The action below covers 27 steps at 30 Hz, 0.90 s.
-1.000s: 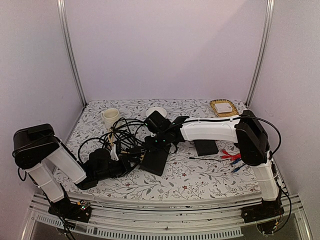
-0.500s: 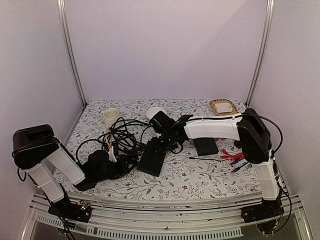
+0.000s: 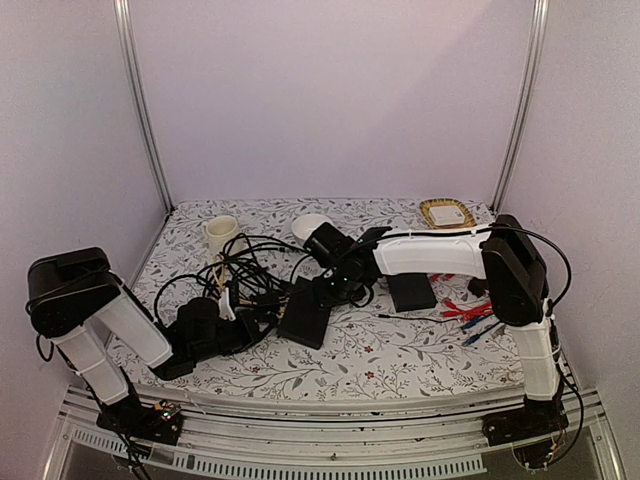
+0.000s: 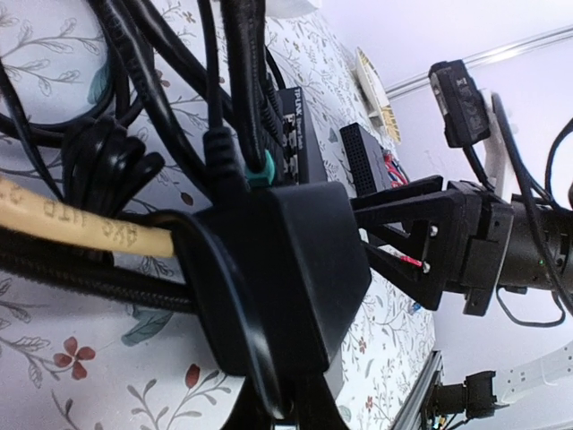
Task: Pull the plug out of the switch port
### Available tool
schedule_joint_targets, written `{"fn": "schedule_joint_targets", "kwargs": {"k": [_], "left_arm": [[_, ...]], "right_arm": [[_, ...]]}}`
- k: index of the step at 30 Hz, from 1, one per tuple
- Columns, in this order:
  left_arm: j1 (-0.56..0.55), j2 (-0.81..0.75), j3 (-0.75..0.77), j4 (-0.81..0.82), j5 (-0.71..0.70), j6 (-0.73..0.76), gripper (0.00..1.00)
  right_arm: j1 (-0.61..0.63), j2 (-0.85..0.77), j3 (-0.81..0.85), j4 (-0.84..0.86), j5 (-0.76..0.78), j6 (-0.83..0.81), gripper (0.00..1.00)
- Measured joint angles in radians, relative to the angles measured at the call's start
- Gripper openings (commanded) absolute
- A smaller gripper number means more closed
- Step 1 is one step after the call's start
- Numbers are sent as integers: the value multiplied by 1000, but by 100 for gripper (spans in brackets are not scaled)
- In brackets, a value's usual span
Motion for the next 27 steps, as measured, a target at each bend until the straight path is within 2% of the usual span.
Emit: {"fn": "schedule_joint_targets", "kwargs": {"k": [17,27], "left_arm": [[3,59,35,44,39,2,0],[3,68,53,53,61,7,0]], "right_arm": [[98,-13,36,-46,-10,6,59],[115,37,173,-77,-30,7,60]]}}
